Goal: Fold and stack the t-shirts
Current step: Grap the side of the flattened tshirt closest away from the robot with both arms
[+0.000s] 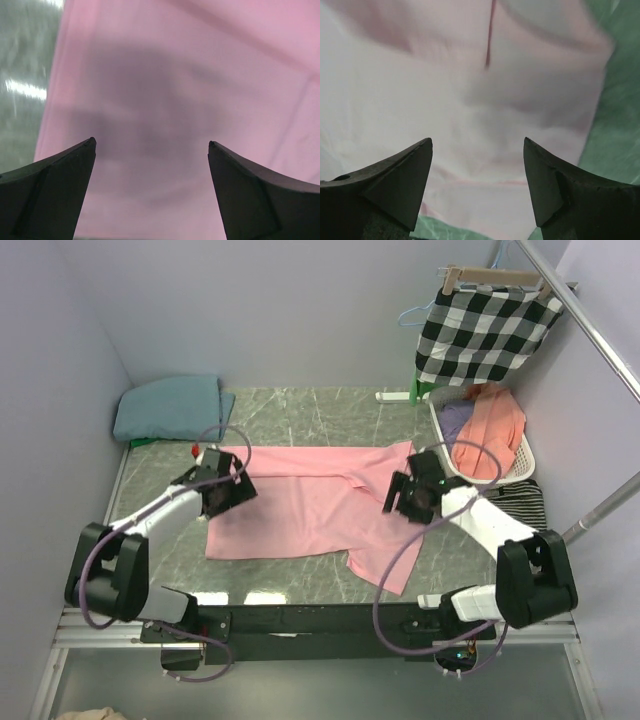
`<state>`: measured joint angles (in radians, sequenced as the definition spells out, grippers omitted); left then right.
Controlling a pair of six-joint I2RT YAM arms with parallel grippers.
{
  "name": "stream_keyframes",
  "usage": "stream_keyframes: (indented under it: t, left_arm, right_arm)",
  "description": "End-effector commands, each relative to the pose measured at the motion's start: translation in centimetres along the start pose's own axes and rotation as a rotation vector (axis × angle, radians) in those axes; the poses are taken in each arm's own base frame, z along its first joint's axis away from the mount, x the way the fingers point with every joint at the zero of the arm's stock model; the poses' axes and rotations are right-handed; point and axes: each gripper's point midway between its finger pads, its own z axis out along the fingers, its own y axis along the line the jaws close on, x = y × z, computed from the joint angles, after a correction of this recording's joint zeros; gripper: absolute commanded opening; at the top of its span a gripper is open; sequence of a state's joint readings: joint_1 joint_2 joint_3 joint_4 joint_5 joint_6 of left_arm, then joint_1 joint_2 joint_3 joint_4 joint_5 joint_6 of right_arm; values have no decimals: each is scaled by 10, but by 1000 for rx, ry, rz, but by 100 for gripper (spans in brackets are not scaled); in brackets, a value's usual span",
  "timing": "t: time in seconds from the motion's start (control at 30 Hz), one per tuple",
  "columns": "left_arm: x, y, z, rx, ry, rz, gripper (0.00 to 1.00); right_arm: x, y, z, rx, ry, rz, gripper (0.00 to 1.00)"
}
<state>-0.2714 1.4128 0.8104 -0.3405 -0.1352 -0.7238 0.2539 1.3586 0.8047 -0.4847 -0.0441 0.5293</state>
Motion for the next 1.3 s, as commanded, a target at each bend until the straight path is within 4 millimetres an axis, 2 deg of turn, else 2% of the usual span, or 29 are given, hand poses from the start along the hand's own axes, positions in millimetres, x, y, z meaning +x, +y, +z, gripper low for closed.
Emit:
stream_keyframes:
  t: [0.0,0.07,0.2,0.33,0.37,0.43,0.57,0.73,0.87,1.13,1.23,1.27]
  left_arm:
    - [36,13,-22,-39,26,-85,99]
    - [51,21,-28,-73,48,-116,99]
    - [81,37,-43,-102,69,-153,99]
    - [95,56,-57,-141,66,-206,99]
    - [97,61,-60,-160,58,-234,100]
    - [103,56,-66,-127,51,-229,99]
    - [104,70,-74,-233,18,-294,99]
    - [112,90,-69,-376,31,-312,100]
    - [117,81,-59,-371,81,-267,99]
    - [112,91,-47,-392,96,-292,99]
    - [110,95,-45,-360,88,-329,93]
    - [111,97,-45,-356,88,-334,85]
  right_arm:
    - [47,14,-8,-8,34,54,81]
    - [66,14,-9,12,53,68,81]
    - [102,-1,-13,48,84,69,82]
    - [128,-14,-25,69,115,100,82]
    - [130,-13,-29,48,104,104,83]
    - [142,-23,-32,73,129,111,83]
    - [154,-31,-41,79,141,126,84]
    - [161,-39,-44,98,144,165,87]
    - [164,-38,-44,113,172,164,87]
    - [166,-30,-32,105,202,136,83]
    - [165,-29,-30,107,200,133,81]
    - [166,-30,-29,107,201,130,78]
